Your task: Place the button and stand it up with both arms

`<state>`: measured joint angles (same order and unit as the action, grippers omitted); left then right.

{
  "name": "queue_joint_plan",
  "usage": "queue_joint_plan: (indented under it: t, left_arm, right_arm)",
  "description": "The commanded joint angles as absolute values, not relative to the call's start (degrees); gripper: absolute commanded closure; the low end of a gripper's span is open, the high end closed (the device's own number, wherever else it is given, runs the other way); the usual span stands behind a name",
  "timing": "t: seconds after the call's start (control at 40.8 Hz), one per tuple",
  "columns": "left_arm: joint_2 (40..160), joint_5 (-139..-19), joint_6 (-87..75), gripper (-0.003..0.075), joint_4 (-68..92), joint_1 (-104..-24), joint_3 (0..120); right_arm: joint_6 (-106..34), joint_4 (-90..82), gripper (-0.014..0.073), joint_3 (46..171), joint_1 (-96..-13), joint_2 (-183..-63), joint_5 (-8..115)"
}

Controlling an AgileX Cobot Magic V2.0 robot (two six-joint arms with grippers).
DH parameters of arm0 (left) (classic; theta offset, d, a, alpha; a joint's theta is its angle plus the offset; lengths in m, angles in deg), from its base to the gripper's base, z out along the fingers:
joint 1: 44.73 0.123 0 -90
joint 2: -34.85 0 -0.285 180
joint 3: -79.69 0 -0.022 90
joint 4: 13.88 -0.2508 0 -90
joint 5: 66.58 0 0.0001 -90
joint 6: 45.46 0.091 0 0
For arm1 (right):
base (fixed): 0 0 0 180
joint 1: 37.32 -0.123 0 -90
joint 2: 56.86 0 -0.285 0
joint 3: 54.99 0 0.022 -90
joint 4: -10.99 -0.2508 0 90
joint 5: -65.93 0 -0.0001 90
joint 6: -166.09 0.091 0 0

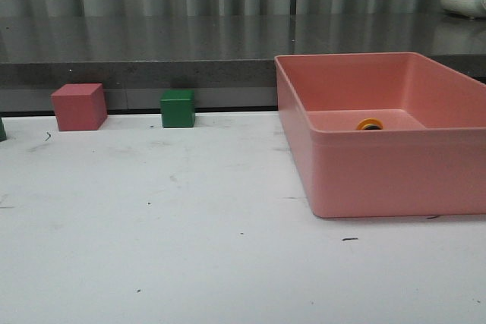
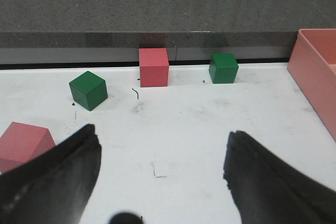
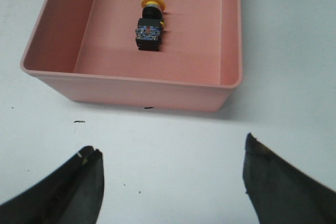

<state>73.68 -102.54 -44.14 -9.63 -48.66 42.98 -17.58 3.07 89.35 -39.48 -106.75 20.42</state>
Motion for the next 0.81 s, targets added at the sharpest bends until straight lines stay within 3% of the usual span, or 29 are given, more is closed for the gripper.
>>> queue_joint_plan:
  t: [0.0,0.245,0.784]
  left_arm:
    - [74.3,-98.1,-44.4,0.0227,-9.2,-48.7,44.5]
    - [74.3,-98.0,-44.2,0.0227,-7.7,-50.6,44.5]
    - [74.3,-98.0,-43.0,0.0227,-7.7,-70.6,44.5]
  right_arm:
    - [-17.9,1.6,0.0022,94.1,-40.2,-109.9,20.8]
    - [-17.9,1.6,0.0022,101.5,-46.4,-120.2,18.7]
    - [-16.3,3.6,0.0022,120.5,-49.9,-148.5,18.4]
